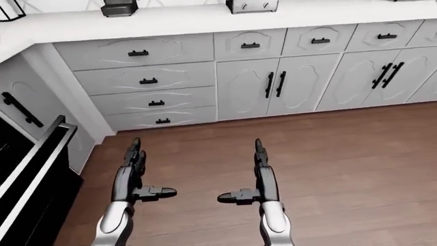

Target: Close the dishwasher door

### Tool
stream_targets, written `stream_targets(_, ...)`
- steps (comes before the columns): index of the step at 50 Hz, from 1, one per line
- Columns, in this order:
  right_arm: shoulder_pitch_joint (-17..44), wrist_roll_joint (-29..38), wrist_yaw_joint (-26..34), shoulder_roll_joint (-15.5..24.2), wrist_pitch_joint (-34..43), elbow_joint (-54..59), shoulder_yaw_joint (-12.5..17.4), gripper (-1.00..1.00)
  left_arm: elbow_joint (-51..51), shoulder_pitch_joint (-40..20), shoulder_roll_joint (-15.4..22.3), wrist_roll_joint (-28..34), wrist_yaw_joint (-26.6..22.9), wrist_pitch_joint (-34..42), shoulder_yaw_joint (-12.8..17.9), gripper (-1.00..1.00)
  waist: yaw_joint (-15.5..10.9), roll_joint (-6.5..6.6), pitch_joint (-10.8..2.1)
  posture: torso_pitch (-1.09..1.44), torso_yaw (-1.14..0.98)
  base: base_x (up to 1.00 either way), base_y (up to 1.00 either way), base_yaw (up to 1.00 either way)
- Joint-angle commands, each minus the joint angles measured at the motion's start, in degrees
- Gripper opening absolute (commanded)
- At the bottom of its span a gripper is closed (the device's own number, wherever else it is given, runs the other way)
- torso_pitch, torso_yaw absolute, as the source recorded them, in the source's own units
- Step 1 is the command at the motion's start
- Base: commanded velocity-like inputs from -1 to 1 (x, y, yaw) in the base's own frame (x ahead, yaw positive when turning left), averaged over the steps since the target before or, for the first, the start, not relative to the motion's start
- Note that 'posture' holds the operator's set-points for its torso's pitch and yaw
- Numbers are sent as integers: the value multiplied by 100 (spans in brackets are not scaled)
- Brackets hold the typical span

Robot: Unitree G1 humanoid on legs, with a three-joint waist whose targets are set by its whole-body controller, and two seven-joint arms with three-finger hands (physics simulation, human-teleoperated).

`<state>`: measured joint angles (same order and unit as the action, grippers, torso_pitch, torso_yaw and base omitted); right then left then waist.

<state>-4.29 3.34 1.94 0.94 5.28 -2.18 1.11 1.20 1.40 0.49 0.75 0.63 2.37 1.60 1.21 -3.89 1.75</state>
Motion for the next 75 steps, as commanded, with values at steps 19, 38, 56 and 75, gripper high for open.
stream_targets(19,58,-33,38,-37,-61,-405,-89,100,-298,-101,49,-8,17,-154,79,100,-324,744,-110,0,0,0,35,28)
stream_targets(38,51,1,24,-38,-69,-397,-98,100,-404,-44,41,-7,8,-123,66,100,51,325,-25,0,0,0,58,11)
stream_targets(56,24,-7,18,-42,-67,-450,-104,100,-546,-21,42,-28,-5,-27,79,100,-152,115,-7,0,0,0,70,0)
stream_targets(75,27,-7,61,-41,25,-612,-125,100,-633,0,36,-17,1,38,68,100,-160,635,-127,0,0,0,57,0)
